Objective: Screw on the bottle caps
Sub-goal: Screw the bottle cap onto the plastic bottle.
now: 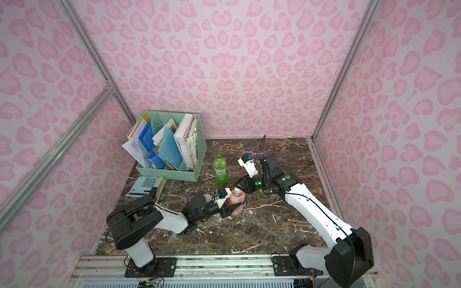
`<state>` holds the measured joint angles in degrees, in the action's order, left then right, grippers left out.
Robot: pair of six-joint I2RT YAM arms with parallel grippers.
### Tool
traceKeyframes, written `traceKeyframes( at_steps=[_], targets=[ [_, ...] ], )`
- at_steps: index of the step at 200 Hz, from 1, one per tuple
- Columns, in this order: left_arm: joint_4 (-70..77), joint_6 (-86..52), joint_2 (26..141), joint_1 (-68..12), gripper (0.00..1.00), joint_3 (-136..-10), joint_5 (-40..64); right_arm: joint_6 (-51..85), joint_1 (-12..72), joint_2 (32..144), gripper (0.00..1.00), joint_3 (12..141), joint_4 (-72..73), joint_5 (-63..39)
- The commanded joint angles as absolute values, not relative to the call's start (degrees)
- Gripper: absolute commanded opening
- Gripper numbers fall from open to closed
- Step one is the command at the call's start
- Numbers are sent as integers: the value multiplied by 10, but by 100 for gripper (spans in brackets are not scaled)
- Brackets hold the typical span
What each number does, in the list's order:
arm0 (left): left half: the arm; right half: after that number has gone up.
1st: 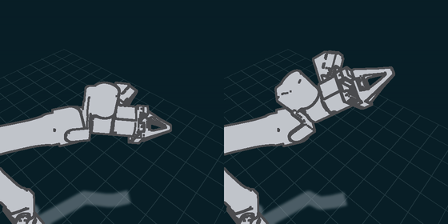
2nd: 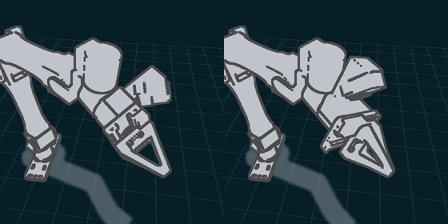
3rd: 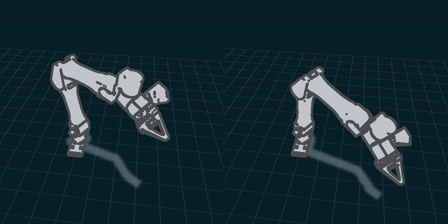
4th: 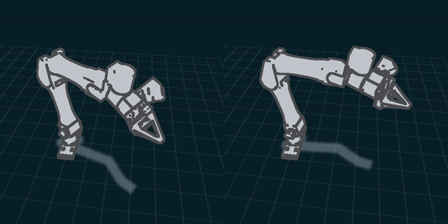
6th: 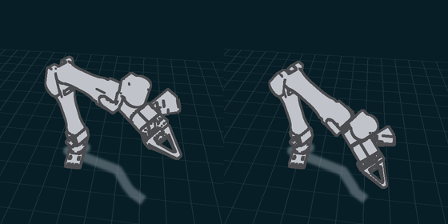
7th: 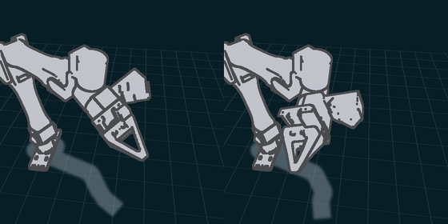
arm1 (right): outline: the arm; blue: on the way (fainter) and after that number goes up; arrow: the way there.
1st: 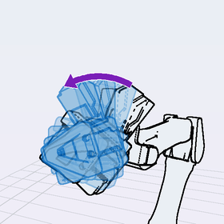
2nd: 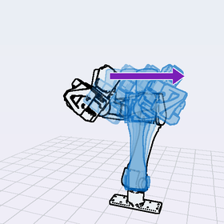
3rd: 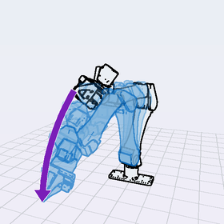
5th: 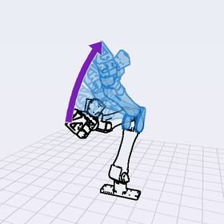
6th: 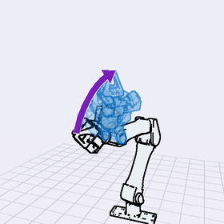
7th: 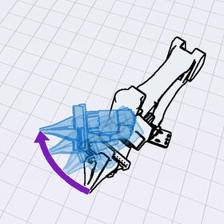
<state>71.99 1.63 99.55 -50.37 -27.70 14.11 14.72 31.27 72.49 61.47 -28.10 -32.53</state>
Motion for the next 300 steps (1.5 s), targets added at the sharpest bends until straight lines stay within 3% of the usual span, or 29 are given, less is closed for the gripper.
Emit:
traceKeyframes(
  at_steps=[1,93,183,300],
  targets=[
    [682,11,993,-504,55,-277,143,144,314,716,25,609,-277,-339],
    [668,0,984,-504,55,-279,120,177,331,649,21,551,-290,-309],
    [660,3,987,-504,54,-283,124,209,381,583,25,536,-300,-262],
    [643,15,983,-504,54,-291,156,123,326,750,26,647,-276,-324]
  ],
)
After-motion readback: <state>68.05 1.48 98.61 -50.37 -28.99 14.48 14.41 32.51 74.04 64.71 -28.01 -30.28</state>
